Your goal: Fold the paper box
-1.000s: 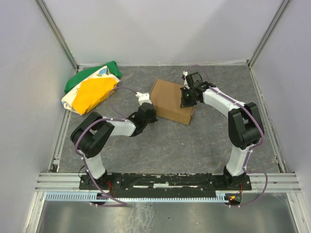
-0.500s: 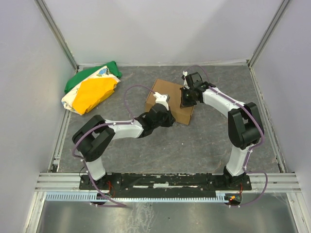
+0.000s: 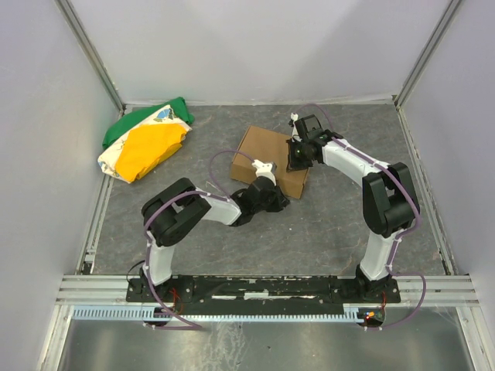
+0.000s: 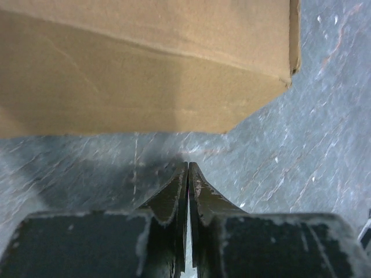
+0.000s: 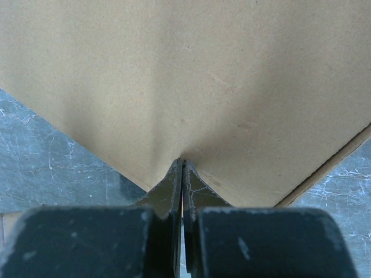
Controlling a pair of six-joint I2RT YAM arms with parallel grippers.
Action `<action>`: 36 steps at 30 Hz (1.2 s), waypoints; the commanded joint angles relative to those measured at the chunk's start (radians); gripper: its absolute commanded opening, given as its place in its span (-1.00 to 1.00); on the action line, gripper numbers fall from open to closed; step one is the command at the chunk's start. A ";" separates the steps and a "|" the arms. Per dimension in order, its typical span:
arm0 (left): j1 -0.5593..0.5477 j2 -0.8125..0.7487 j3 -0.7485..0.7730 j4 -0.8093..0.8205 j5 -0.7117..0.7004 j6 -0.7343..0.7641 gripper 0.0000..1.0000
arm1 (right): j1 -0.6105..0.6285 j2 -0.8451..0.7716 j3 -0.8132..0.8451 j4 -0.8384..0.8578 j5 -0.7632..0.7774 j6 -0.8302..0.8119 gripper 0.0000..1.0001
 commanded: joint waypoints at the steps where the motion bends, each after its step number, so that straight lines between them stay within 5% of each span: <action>1: -0.001 0.057 0.064 0.118 -0.035 -0.093 -0.81 | 0.018 0.054 -0.008 -0.042 0.004 -0.002 -0.97; 18: -0.002 0.158 0.227 0.080 -0.225 -0.153 -0.62 | 0.034 0.058 -0.047 -0.029 -0.006 0.002 -0.97; 26: -0.006 -0.089 0.001 0.091 -0.231 -0.074 -0.35 | 0.035 0.048 -0.048 -0.026 0.000 -0.002 -0.97; 31: -0.006 -0.291 -0.071 -0.047 -0.251 0.023 -0.11 | 0.035 -0.014 -0.063 -0.012 0.011 -0.008 -0.97; 34: -0.006 -0.426 -0.144 -0.138 -0.389 0.096 0.06 | 0.035 -0.099 -0.089 0.011 0.022 -0.010 -0.77; 36: -0.005 -0.506 -0.224 -0.119 -0.515 0.188 0.12 | 0.034 -0.164 -0.116 0.029 0.036 -0.009 -0.31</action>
